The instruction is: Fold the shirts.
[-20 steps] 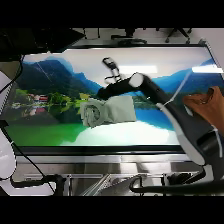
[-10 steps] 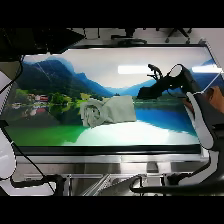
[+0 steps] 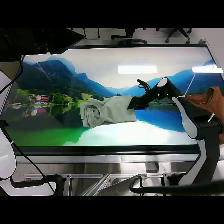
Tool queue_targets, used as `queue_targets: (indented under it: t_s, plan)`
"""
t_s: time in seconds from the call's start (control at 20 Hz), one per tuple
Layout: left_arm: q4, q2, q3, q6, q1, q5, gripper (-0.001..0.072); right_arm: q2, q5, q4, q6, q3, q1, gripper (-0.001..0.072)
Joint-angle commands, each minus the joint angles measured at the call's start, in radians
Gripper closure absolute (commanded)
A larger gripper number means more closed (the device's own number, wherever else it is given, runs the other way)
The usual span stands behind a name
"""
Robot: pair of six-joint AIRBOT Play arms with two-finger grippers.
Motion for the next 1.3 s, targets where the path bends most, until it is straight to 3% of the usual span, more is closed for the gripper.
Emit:
queue_targets:
  t_s: [0.0,0.05,0.1,0.3,0.5,0.65,0.8,1.0,1.25]
  plan:
    - [0.000,0.000,0.000,-0.001,0.000,0.000,0.0696,-0.023,-0.011,0.099,-0.076,0.000,0.005,0.0497]
    - [0.000,0.000,0.000,-0.001,0.000,0.000,0.0695,-0.018,0.000,0.151,-0.114,0.002,0.003,0.0660]
    - [0.000,0.000,0.000,-0.001,0.001,0.000,0.0696,-0.008,0.011,0.198,-0.136,0.007,-0.002,0.0687]
    - [0.000,0.000,0.000,-0.002,0.001,-0.011,0.0696,0.114,0.053,0.294,-0.124,0.117,-0.065,0.0688]
    - [0.001,0.000,0.000,-0.001,0.000,-0.043,0.0696,0.330,0.038,0.620,-0.094,0.196,-0.224,0.0687]
    - [0.001,0.000,0.000,-0.002,0.000,-0.045,0.0696,0.475,-0.133,0.534,0.066,0.197,-0.413,0.0688]
    - [0.001,0.000,0.000,-0.002,0.000,-0.065,0.0695,0.529,-0.193,0.441,0.125,0.197,-0.667,0.0688]
    - [0.001,-0.001,0.000,-0.002,0.000,-0.071,0.0695,0.481,-0.082,0.419,0.142,0.197,-0.953,0.0688]
    - [0.002,-0.001,0.000,-0.001,0.000,-0.078,0.0696,0.457,0.078,0.389,0.120,0.197,-1.016,0.0688]
